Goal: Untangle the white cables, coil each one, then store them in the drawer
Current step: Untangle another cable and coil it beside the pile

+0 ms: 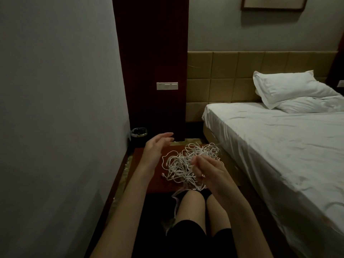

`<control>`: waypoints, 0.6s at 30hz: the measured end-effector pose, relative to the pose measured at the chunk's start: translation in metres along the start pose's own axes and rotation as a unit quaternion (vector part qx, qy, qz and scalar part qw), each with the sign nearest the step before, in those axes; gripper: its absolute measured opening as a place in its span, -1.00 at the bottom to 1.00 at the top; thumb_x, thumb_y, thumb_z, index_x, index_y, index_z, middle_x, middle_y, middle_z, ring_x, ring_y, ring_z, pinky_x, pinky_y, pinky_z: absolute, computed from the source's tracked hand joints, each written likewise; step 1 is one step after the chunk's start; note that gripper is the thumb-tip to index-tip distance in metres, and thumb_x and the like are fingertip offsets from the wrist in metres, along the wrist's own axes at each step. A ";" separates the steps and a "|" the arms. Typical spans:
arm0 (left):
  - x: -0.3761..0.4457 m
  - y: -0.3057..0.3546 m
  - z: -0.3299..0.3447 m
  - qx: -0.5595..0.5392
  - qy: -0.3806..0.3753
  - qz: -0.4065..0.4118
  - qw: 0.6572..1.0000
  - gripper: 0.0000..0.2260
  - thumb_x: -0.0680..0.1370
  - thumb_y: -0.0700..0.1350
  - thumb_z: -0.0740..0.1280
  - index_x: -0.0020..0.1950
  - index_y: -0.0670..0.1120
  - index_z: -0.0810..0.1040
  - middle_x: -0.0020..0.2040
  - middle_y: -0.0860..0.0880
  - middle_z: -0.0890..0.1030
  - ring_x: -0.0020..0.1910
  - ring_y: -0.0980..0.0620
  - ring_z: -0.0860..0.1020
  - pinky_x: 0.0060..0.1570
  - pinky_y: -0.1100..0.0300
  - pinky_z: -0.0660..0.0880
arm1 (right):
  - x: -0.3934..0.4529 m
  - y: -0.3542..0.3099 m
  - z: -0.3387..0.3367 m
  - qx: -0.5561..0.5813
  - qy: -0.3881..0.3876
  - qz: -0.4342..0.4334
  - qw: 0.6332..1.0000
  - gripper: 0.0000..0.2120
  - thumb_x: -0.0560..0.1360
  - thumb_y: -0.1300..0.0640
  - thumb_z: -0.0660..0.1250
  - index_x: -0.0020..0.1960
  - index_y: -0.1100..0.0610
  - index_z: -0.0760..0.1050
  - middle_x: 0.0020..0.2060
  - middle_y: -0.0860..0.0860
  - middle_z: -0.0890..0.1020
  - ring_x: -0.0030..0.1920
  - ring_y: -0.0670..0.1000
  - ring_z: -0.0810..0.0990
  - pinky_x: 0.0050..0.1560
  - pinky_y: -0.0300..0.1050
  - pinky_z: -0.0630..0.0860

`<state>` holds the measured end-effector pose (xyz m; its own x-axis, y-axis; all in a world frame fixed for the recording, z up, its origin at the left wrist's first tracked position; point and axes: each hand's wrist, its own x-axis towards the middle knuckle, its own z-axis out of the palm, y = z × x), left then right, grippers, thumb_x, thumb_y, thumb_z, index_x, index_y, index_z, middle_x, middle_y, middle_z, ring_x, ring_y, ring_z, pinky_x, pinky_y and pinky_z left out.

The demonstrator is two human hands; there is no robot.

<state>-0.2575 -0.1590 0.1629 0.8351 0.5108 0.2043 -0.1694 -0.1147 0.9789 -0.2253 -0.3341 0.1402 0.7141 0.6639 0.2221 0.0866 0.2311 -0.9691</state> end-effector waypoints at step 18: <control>-0.018 0.016 0.014 0.133 -0.280 0.055 0.949 -0.77 0.46 0.11 0.31 0.07 0.12 0.61 -0.17 0.23 0.65 -0.16 0.32 0.57 -0.20 0.42 0.45 | 0.002 0.002 -0.007 0.033 0.039 0.001 0.999 -0.72 0.54 0.04 0.21 -0.12 0.23 0.56 -0.51 -0.02 0.24 -0.55 -0.12 0.17 -0.55 -0.29 0.10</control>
<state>-0.2676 -0.1816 0.1745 0.9799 -0.0419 0.1949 -0.1956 -0.3905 0.8996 -0.2185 -0.3372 0.1376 0.7665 0.6074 0.2088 0.0412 0.2778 -0.9597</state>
